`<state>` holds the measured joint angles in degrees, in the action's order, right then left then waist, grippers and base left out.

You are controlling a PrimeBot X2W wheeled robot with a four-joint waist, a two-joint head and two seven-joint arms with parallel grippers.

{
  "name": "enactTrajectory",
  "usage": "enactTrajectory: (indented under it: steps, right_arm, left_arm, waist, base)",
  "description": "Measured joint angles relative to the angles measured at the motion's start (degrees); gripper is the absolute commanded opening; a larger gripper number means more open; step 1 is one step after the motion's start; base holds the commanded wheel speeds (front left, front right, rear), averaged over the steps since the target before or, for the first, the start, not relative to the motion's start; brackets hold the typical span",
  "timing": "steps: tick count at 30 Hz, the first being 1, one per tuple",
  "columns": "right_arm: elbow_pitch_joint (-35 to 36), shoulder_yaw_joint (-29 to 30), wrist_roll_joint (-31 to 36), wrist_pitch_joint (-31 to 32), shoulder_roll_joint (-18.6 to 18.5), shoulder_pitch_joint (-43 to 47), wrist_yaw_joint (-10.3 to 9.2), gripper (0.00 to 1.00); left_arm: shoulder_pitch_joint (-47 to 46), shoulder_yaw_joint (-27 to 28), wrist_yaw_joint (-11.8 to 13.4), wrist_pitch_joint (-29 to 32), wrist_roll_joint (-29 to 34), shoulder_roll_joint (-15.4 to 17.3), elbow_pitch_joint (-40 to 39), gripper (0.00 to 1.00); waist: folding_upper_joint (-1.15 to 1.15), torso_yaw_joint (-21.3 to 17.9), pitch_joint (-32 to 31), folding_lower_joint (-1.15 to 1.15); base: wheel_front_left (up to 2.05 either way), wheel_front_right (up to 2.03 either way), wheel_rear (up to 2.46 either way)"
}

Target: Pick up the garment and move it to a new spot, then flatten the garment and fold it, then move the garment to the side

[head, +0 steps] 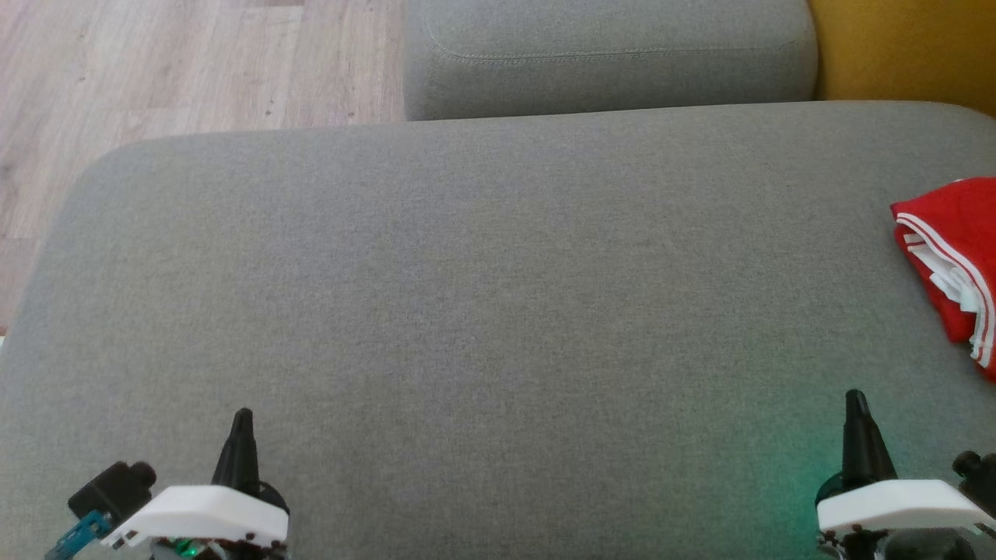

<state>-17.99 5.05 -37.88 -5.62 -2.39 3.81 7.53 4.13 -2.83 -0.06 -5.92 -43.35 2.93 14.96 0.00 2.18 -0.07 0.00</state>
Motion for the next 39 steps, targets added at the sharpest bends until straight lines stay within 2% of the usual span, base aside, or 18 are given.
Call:
enactTrajectory:
  steps: [39]
  right_arm:
    - [0.87, 1.32, -28.97, 6.38, 0.00, -3.50, 0.00, 0.00]
  left_arm:
    - [-3.55, 3.69, -3.56, 6.43, -26.25, -0.08, 0.35, 0.00]
  waist:
    - [0.00, -1.19, 0.14, 0.00]
  base:
    - [0.00, 0.00, 0.00]
